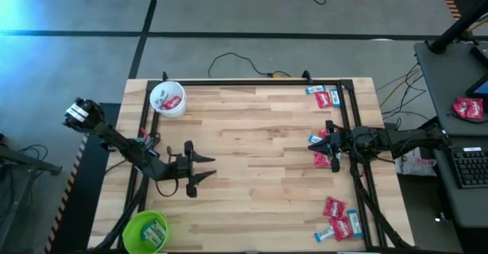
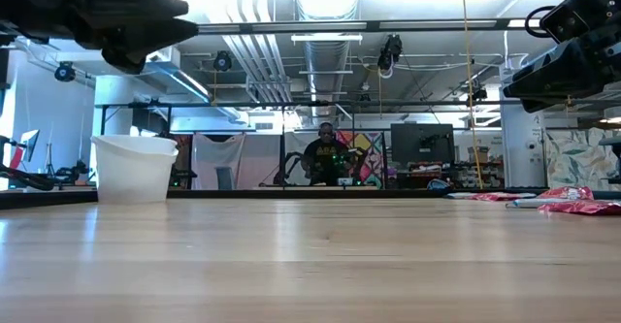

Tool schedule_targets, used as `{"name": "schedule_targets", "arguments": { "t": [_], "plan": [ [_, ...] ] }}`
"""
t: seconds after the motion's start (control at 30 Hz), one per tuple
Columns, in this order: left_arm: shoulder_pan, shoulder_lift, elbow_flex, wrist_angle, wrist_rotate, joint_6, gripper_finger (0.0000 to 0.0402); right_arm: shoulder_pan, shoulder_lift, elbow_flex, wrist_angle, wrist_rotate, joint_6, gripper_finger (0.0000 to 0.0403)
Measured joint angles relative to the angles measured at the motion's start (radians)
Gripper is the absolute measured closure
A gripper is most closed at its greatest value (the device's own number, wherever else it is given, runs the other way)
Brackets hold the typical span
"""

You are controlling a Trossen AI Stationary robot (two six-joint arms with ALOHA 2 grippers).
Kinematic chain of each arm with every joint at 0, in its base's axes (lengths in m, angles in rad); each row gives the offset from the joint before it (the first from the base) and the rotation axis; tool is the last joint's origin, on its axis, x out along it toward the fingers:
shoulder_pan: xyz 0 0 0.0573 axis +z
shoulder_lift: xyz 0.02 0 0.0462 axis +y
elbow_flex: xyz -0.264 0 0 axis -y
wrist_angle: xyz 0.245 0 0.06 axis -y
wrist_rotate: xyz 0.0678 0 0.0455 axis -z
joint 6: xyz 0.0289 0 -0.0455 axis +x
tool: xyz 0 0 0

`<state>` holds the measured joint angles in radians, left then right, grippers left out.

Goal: Sort candy by brand, put in halloween buckets
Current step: Put the blue chocolate bar into the green bucket

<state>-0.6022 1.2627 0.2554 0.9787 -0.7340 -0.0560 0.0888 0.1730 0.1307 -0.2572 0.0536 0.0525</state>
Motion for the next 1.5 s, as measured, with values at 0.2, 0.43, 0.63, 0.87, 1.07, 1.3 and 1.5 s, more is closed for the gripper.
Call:
{"name": "schedule_targets", "arguments": {
  "t": [0.2, 0.43, 0.63, 0.87, 1.07, 1.3, 1.5],
  "plan": [
    [0.001, 0.009, -0.001, -0.071, 0.093, -0.074, 0.0226, 0.0, 0.0, 0.0, 0.0, 0.0, 0.0, 0.0394],
    [0.002, 0.008, -0.001, -0.108, 0.104, 0.007, 0.0232, -0.003, -0.002, 0.004, 0.007, 0.057, -0.002, 0.0394],
    [0.01, 0.008, -0.001, -0.132, 0.089, 0.004, 0.0258, -0.004, 0.0, 0.023, 0.03, 0.277, -0.448, 0.0394],
    [0.011, 0.008, -0.001, -0.174, 0.015, 0.012, 0.0282, -0.005, 0.033, 0.012, 0.466, 0.136, -0.29, 0.0394],
    [0.013, 0.006, -0.001, -0.185, -0.001, 0.042, 0.0286, -0.008, 0.153, 0.026, 0.584, 0.515, 0.142, 0.0394],
    [0.017, 0.005, -0.001, -0.189, -0.001, 0.054, 0.0286, -0.01, 0.518, 0.237, 0.146, 0.562, 0.556, 0.0394],
    [0.017, 0.006, -0.001, -0.103, 0.027, 0.021, 0.0286, -0.071, 0.805, 0.532, -0.463, 0.378, 0.804, 0.0362]
  ]
}}
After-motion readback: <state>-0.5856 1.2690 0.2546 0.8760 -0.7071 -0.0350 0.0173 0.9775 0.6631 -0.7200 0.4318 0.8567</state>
